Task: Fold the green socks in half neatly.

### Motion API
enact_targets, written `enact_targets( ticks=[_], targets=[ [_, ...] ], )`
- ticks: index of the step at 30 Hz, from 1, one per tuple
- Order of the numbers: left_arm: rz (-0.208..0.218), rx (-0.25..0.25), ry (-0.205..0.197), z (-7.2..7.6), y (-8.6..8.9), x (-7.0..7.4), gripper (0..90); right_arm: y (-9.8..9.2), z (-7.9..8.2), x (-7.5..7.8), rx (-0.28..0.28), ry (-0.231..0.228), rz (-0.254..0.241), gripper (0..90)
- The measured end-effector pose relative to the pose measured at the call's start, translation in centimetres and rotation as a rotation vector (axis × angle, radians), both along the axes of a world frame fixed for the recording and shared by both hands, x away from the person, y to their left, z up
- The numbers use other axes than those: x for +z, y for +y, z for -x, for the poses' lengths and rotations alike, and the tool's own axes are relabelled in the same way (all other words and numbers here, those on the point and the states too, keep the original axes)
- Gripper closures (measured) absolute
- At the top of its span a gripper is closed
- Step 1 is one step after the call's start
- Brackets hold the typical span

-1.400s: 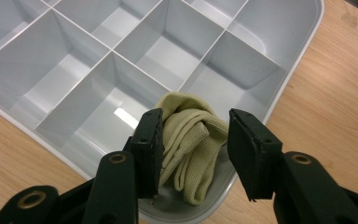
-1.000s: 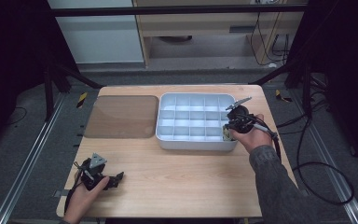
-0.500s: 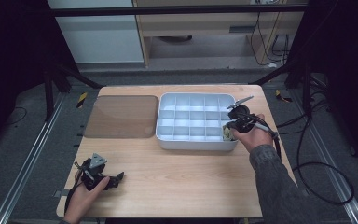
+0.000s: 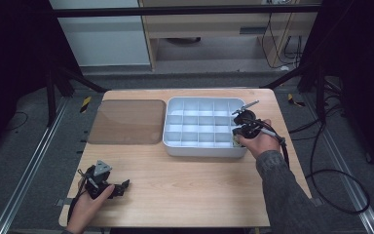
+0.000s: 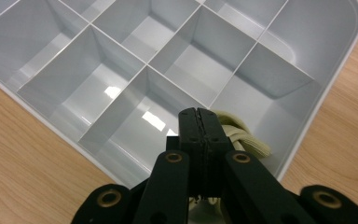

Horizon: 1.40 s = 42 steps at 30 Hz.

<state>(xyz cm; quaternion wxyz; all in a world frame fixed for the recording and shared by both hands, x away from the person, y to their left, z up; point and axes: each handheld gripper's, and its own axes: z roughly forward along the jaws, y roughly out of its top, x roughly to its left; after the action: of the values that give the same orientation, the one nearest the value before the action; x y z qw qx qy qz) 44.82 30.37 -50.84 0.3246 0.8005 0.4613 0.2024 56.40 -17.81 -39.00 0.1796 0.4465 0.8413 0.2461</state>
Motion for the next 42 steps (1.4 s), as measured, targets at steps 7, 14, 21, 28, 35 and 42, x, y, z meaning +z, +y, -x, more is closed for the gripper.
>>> enact_targets(
  ticks=[7,14,21,28,35,42],
  targets=[
    [-0.001,-0.003,0.000,0.0,0.0,0.0,0.0,0.2,-0.2,-0.3,0.000,0.006,0.013,90.0],
    [0.000,-0.004,0.001,0.0,0.0,0.0,0.0,-0.1,-0.5,-0.7,-0.011,0.020,0.032,90.0],
    [0.000,-0.005,0.001,0.0,0.0,0.0,0.0,-0.5,-0.7,-1.3,-0.032,0.031,0.040,90.0],
    [0.000,-0.003,0.000,0.0,0.0,0.0,0.0,-1.6,-0.7,-2.4,-0.059,0.046,0.068,90.0],
    [0.000,-0.004,0.001,0.0,0.0,0.0,0.0,-2.1,-0.8,-2.9,-0.084,0.066,0.065,90.0],
    [0.000,-0.004,0.001,0.0,0.0,0.0,0.0,-2.1,-0.9,-3.5,-0.095,0.086,0.069,90.0]
  ],
)
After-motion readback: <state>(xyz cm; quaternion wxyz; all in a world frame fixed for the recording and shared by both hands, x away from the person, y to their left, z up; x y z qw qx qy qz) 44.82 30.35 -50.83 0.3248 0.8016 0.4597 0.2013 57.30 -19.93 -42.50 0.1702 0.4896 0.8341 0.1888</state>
